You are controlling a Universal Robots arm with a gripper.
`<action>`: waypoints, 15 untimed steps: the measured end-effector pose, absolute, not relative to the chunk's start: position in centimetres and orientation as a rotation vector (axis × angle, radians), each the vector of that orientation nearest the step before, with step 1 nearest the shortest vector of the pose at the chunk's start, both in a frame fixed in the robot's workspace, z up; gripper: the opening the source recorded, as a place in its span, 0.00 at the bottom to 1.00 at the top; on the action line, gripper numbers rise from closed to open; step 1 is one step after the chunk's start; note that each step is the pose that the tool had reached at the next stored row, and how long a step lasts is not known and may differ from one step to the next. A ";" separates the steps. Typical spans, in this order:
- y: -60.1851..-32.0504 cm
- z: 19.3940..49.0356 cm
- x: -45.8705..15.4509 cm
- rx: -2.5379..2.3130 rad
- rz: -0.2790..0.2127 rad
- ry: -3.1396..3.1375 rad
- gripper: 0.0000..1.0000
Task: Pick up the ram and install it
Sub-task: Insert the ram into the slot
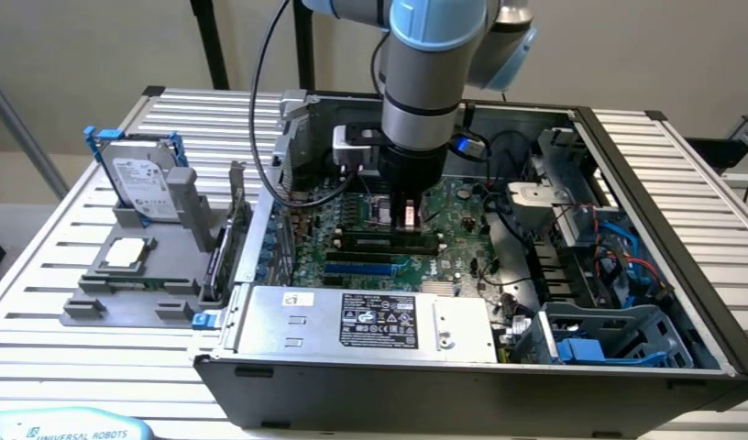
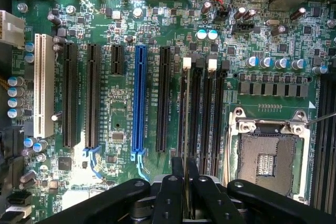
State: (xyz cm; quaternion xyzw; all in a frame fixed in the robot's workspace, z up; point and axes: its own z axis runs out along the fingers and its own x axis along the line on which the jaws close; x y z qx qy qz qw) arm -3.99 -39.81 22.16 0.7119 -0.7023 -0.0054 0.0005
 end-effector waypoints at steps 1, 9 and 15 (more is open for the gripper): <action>-39.8 22.2 -4.0 2.236 -0.016 -2.206 0.21; -39.8 23.8 -4.0 2.235 -0.020 -2.205 0.28; -39.8 24.5 -4.2 2.236 -0.021 -2.205 0.19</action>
